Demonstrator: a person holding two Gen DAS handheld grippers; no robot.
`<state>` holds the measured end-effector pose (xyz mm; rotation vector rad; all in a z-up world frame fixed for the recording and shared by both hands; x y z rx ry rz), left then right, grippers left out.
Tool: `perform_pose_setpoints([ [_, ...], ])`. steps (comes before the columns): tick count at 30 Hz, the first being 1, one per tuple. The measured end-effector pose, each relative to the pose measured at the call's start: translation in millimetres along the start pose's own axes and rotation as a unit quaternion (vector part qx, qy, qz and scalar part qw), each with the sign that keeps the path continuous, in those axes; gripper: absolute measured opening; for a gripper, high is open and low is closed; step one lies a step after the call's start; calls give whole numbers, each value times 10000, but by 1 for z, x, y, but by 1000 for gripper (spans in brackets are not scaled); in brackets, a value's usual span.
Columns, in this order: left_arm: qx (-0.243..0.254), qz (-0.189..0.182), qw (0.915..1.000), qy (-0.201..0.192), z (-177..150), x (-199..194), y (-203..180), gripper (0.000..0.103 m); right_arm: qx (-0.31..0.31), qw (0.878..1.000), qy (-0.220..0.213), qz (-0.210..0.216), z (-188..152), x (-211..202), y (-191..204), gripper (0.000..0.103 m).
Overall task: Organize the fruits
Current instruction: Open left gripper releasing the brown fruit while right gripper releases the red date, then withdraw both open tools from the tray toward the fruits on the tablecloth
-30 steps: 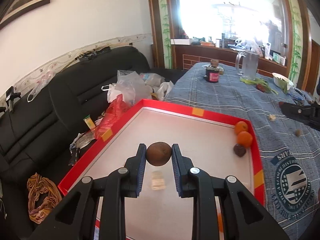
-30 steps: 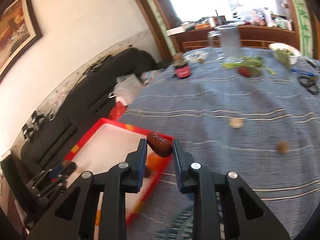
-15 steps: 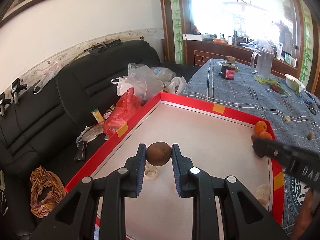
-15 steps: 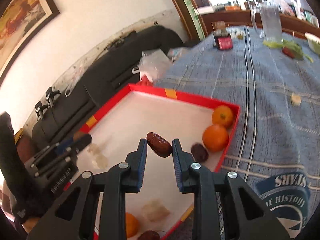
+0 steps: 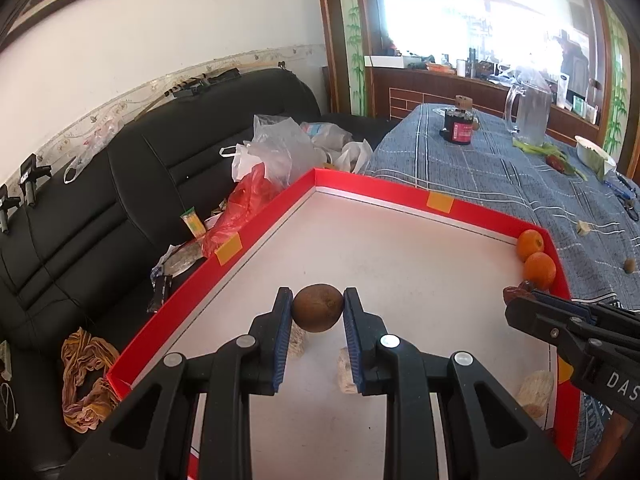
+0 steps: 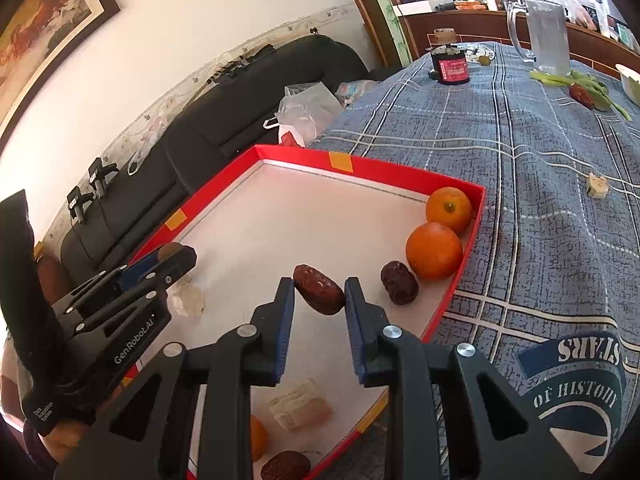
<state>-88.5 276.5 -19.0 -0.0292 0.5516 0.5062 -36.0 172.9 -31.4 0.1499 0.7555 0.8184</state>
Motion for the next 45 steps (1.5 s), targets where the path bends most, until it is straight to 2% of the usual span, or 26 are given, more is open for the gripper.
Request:
perform_pose_setpoints([
  [23, 66, 54, 9999, 74, -3, -1, 0, 25, -144, 9998, 100, -103, -4, 4, 2, 29],
  [25, 14, 35, 10000, 88, -3, -1, 0, 30, -94, 9998, 145, -47, -5, 3, 2, 30],
  [29, 12, 40, 10000, 82, -3, -3, 2, 40, 44, 10000, 45, 1, 0, -1, -1, 42],
  [36, -37, 106, 9999, 42, 1, -6, 6, 44, 402, 9982, -439, -55, 18, -17, -14, 42],
  [39, -56, 134, 9999, 2, 3, -7, 7, 51, 550, 9973, -466, -171, 20, -18, -23, 42],
  [45, -28, 123, 9999, -55, 5, -12, 3, 57, 592, 9969, -436, -296, 21, -16, -29, 42],
])
Point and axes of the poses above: each gripper's, at about its wrist camera, not at the fingertips, and x roughly the way its jaws point, y to its left, z to its top, the point moved 10 cm from there along x, roughly the way its jaws point, and after that the axes turned 10 degrees about -y, right-handed, at the moved point
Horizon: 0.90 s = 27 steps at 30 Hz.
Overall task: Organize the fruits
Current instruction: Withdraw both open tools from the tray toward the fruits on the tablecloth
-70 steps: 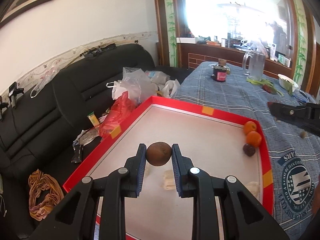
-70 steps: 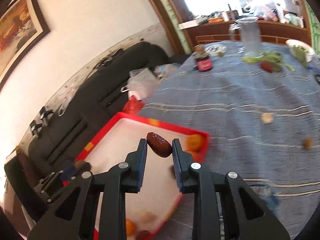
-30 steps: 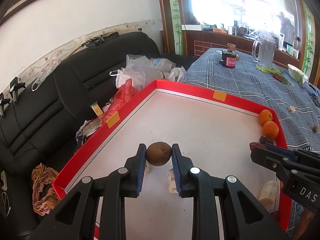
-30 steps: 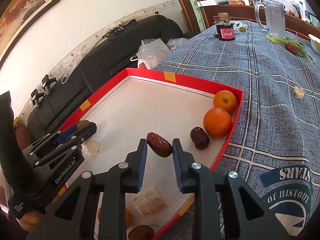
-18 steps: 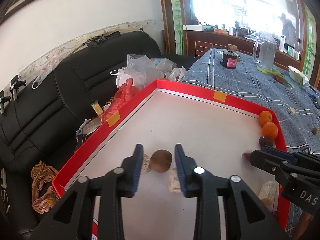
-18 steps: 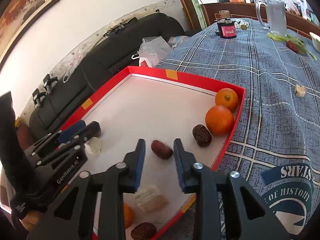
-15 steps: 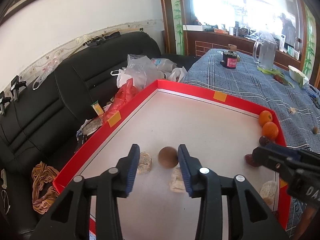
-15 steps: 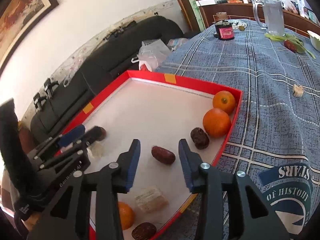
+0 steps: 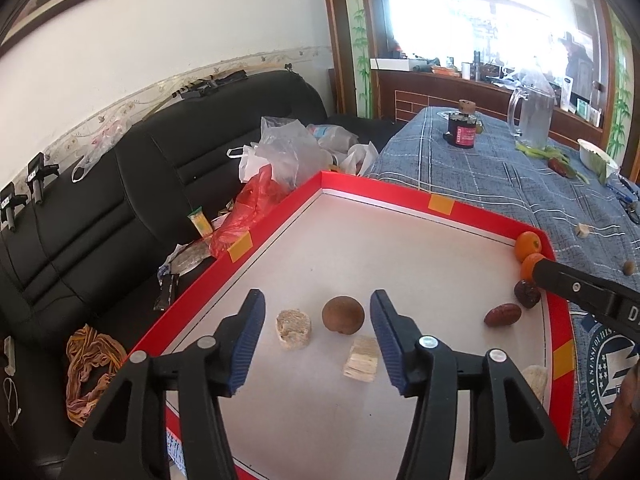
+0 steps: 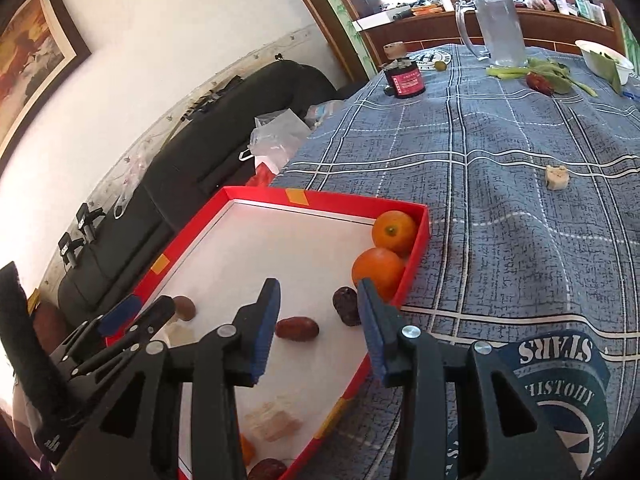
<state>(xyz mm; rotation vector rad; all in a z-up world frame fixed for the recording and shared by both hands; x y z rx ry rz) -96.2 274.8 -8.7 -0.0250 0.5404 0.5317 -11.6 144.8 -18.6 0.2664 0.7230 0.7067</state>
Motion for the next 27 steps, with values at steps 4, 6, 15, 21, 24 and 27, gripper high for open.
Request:
perform_pose_setpoints([
  [4, -23, -6, 10000, -36, 1, -3, -1, 65, -36, 10000, 7, -35, -1, 0, -1, 43],
  [6, -41, 1, 10000, -45, 1, -4, -1, 68, -22, 10000, 31, -36, -3, 1, -2, 43],
  [15, 43, -20, 10000, 54, -4, -8, -6, 78, -39, 10000, 89, 13, -3, 0, -1, 47],
  [21, 230, -94, 9997, -7, 1, -18, -17, 81, -25, 10000, 44, 1, 11, -18, -11, 47],
  [24, 342, -138, 9993, -22, 4, -20, -25, 81, -32, 9999, -14, -158, 28, -38, -36, 48],
  [27, 462, -215, 9987, -10, 4, -22, -35, 81, -169, 9980, -104, -607, 50, -62, -85, 51],
])
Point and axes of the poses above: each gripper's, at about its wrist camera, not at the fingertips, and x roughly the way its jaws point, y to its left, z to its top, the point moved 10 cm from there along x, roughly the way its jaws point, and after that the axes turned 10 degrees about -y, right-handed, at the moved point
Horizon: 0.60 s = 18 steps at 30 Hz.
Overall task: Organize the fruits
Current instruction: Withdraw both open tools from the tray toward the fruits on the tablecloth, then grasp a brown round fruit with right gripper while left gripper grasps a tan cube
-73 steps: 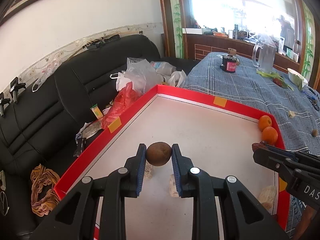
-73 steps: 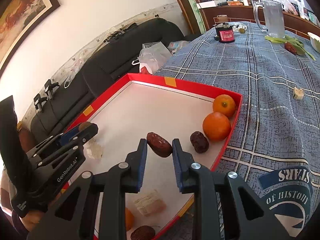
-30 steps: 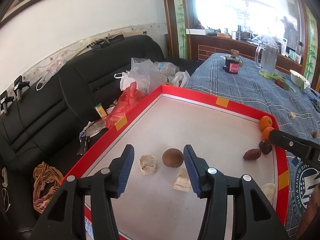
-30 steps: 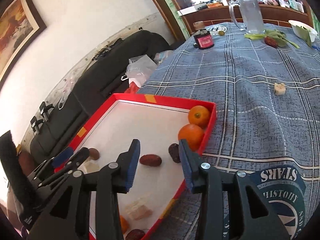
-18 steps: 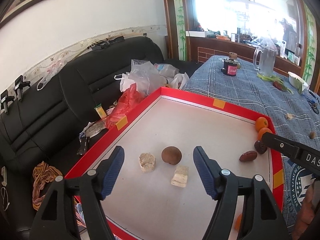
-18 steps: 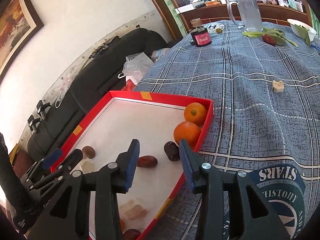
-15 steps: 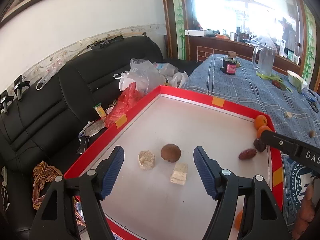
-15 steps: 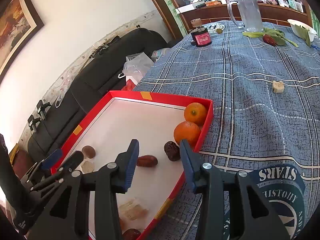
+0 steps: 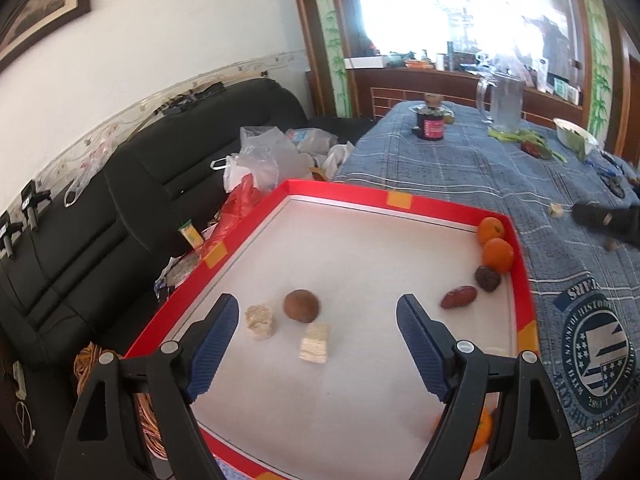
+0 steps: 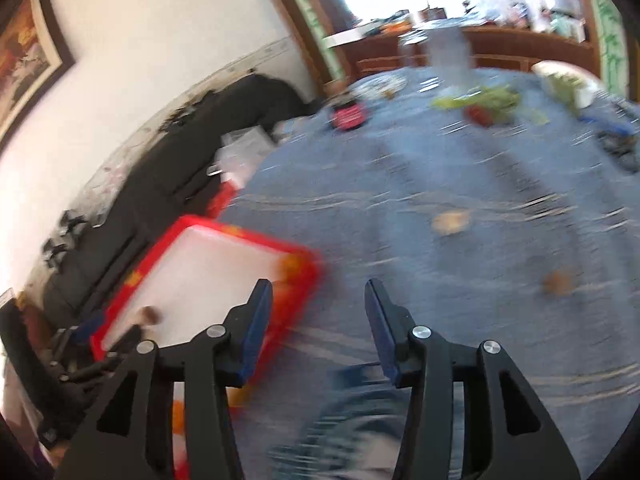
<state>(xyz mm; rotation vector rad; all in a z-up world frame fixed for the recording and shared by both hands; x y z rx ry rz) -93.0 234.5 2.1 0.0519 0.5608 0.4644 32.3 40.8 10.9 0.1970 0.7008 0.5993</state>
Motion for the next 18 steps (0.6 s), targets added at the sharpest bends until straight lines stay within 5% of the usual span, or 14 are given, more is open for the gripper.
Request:
perform_pose_setpoints([
  [7, 399, -319, 9986, -155, 22, -11, -42, 82, 690, 9962, 203, -488, 18, -14, -111, 52],
  [10, 668, -480, 9960, -357, 45, -16, -68, 82, 1210, 9919, 114, -374, 17, -16, -139, 52],
  [18, 1156, -753, 9884, -631, 81, -6, -132, 82, 1328, 9904, 245, -287, 6, -2, -143, 52],
])
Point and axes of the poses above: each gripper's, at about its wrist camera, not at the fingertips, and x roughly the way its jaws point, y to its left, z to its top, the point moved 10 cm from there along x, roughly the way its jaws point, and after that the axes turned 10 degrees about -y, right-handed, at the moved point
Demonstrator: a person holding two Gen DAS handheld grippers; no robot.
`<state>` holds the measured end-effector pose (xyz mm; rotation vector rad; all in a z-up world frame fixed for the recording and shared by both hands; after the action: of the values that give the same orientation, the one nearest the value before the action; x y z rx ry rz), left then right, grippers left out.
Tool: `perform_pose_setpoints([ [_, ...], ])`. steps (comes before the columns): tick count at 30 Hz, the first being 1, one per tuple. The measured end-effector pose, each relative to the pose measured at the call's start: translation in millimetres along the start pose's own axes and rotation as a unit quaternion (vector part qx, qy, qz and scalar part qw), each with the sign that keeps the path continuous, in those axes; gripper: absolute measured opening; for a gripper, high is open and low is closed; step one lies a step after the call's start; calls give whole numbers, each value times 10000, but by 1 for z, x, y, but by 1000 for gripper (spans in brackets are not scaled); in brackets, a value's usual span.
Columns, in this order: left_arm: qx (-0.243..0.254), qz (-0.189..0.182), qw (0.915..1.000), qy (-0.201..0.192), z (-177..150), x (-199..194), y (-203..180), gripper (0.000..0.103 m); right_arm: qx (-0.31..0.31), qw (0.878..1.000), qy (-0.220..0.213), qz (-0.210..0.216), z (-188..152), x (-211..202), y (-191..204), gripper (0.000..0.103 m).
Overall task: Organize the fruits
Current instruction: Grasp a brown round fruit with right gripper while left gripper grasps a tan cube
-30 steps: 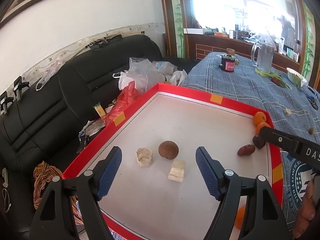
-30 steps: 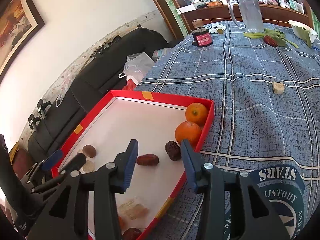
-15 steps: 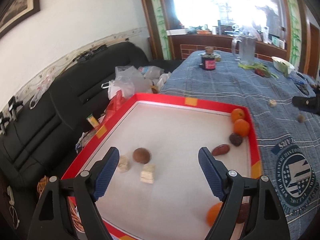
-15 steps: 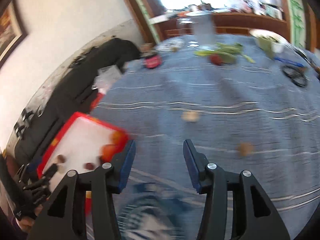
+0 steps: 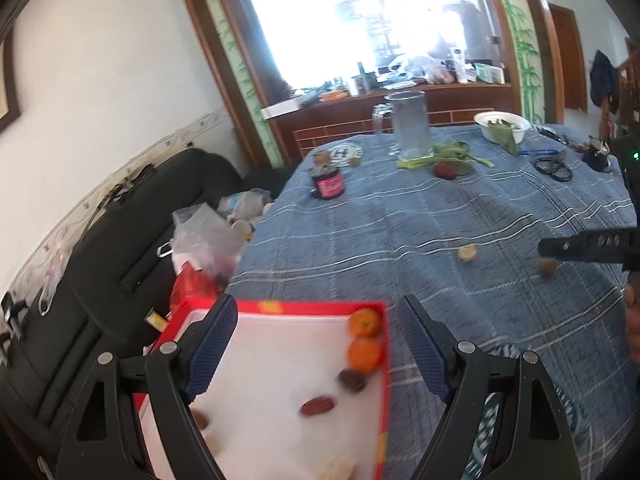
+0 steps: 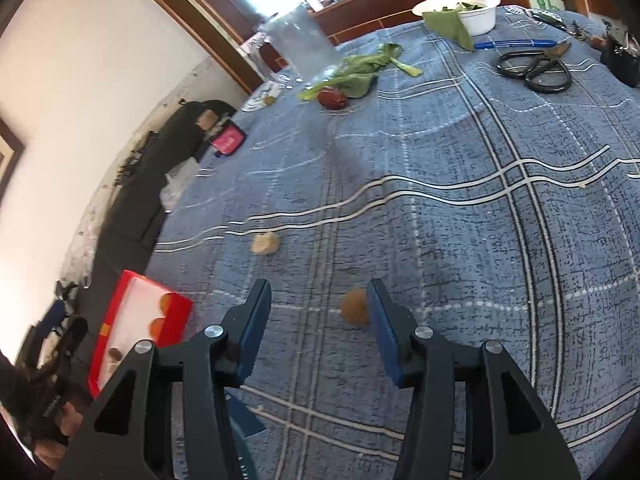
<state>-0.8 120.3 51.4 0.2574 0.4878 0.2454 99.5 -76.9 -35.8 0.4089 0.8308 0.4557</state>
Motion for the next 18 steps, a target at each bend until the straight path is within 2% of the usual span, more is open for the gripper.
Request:
perform_pose_setpoints([
  [6, -60, -341, 9993, 123, 6, 25, -32, 82, -117, 9995, 146, -244, -6, 11, -7, 51],
  [9, 52, -452, 9988, 182, 7, 37, -50, 82, -344, 9981, 175, -480, -12, 12, -8, 44],
  [14, 187, -599, 9977, 240, 9, 57, -75, 82, -460, 9953, 131, -839, -14, 10, -14, 25],
  [18, 163, -708, 9968, 339, 8, 75, -90, 82, -488, 9948, 150, -878, -14, 10, -16, 24],
])
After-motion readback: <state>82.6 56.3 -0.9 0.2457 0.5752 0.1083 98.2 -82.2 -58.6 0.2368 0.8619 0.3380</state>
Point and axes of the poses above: each gripper's, at about its wrist camera, not at the fingertips, and x roughly the way its jaws point, y to its left, z to its top, the point moved 10 cm from there along x, roughly the way its jaws point, and after that the axes turned 10 degrees about -y, right-handed, at the moved point
